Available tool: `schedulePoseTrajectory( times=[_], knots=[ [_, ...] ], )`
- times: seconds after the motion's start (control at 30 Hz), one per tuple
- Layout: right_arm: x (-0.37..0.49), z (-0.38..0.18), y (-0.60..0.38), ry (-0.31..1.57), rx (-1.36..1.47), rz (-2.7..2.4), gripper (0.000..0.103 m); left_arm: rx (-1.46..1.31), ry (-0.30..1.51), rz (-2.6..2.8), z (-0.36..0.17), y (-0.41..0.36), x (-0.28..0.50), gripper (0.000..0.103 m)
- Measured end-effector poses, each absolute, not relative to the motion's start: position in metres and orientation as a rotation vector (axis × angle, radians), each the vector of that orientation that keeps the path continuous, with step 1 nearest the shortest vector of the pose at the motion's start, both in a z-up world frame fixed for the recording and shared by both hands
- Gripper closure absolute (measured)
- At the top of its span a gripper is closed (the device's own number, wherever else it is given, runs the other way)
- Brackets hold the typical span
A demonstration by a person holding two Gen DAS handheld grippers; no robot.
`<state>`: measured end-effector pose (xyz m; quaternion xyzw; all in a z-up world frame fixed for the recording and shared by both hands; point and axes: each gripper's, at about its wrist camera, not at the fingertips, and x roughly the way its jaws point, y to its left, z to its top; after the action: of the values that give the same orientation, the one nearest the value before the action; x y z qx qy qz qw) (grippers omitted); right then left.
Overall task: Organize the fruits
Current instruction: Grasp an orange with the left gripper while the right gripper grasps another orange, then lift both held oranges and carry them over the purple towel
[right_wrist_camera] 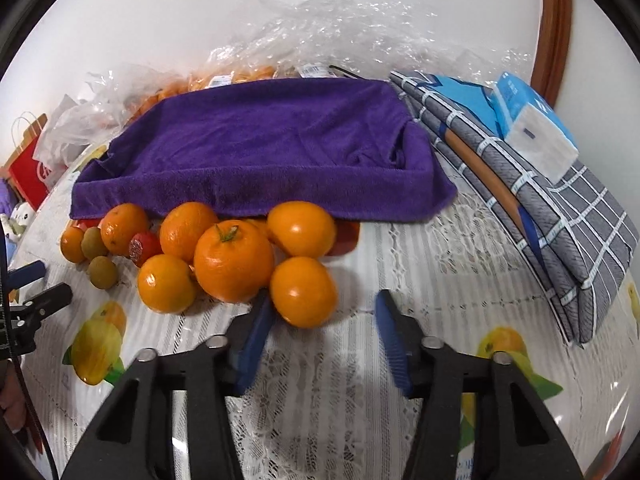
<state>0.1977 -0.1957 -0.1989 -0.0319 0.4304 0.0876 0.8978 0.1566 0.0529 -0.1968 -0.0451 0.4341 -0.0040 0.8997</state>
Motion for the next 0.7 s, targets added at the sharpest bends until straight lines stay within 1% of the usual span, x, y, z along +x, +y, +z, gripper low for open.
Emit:
schedulePoseTrajectory(
  times=[0.07,0.2,0.27,0.3,0.33,0.37,0.4,0.43,0.57,0.7],
  knots=[
    [0.197,-0.199,-0.195,0.888,-0.070,0.172,0.072,-0.087,0.895,-0.021,-0.196,0.052,0.161,0.011],
    [0.194,-0.200,-0.197,0.885,-0.050,0.180,0.072,-0.083,0.892,-0.027,-0.195,0.052,0.170,0.016],
    [0.194,-0.200,-0.199,0.885,-0.039,0.182,0.072,-0.100,0.880,-0.032,-0.194,0.055,0.173,0.024],
    [0.194,-0.200,-0.200,0.884,-0.034,0.183,0.072,-0.107,0.874,-0.030,-0.194,0.057,0.173,0.034],
    [0.193,-0.200,-0.200,0.882,-0.030,0.183,0.072,-0.113,0.868,-0.035,-0.193,0.058,0.173,0.045],
    [0.193,-0.199,-0.201,0.879,-0.023,0.184,0.072,-0.127,0.856,-0.055,-0.192,0.059,0.172,0.052],
    [0.192,-0.199,-0.202,0.877,-0.014,0.188,0.072,-0.140,0.846,-0.081,-0.191,0.060,0.170,0.067],
    [0.191,-0.198,-0.204,0.872,-0.002,0.197,0.072,-0.146,0.839,-0.092,-0.190,0.061,0.169,0.068],
    [0.186,-0.194,-0.207,0.845,0.026,0.218,0.072,-0.186,0.813,-0.119,-0.187,0.066,0.166,0.068],
    [0.181,-0.189,-0.210,0.807,0.049,0.239,0.072,-0.272,0.741,-0.104,-0.182,0.080,0.154,0.068]
  ],
)
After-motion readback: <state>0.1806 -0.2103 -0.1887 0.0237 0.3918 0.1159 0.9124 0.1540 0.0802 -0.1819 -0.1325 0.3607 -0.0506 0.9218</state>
